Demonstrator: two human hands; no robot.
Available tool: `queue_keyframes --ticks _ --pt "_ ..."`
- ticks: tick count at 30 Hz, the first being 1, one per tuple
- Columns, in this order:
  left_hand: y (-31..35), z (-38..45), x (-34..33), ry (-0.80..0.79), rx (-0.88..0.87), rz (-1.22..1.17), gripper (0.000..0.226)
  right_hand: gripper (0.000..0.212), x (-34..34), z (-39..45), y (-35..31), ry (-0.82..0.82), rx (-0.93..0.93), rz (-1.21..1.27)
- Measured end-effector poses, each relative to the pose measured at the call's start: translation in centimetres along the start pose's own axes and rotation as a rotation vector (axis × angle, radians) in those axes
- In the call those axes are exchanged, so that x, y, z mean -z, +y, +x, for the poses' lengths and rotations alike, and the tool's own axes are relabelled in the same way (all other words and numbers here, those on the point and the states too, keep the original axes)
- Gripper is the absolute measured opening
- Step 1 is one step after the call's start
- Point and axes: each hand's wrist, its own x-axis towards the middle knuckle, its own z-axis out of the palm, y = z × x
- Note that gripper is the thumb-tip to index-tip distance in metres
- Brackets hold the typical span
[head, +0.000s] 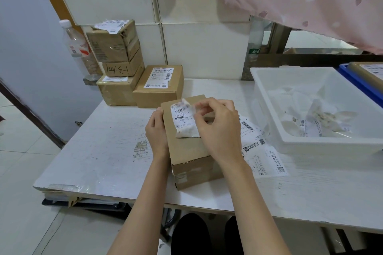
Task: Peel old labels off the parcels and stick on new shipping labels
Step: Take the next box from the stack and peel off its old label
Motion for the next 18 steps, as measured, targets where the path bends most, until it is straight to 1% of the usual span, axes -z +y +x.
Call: queue_keyframes --ticks 2,3,5,6,8,9,11,14,17,18 --pt "0.05 -0.06 -0.02 -0.001 -0.002 -0.002 0.037 0.038 -0.05 0.1 0.14 -0.027 -0.038 0.005" --pt "0.09 -0.13 -0.04 -0.003 -0.003 -0.009 0.037 0.04 -0.16 0.18 0.23 -0.033 -0.044 -0.051" --pt "0.2 -0.22 -0.07 -0.006 0.0 -0.015 0.037 0.036 -0.45 0.25 0.46 0.001 -0.039 -0.21" --pt "0.26 -0.26 -0.08 -0.006 0.0 -0.014 0.037 0.031 -0.59 0.25 0.58 0.027 -0.045 -0.255" --pt "0.36 -0.32 -0.13 -0.002 0.002 -0.01 0.038 0.012 -0.76 0.19 0.6 0.066 -0.09 -0.291" --pt "0.44 -0.36 -0.18 0.002 0.006 -0.013 0.038 0.009 -0.82 0.17 0.64 0.066 -0.116 -0.303" --pt "0.46 -0.35 -0.18 0.004 0.008 -0.02 0.038 0.019 -0.84 0.22 0.73 0.033 -0.158 -0.33" --pt "0.39 -0.32 -0.12 0.0 0.005 -0.006 0.038 0.013 -0.58 0.37 0.76 -0.024 -0.191 -0.342" --pt "0.32 -0.23 -0.12 0.001 0.014 -0.003 0.037 0.005 -0.42 0.46 0.87 -0.065 -0.188 -0.289" --pt "0.27 -0.19 -0.1 0.001 0.011 0.001 0.037 0.008 -0.38 0.43 0.8 -0.069 -0.171 -0.261"
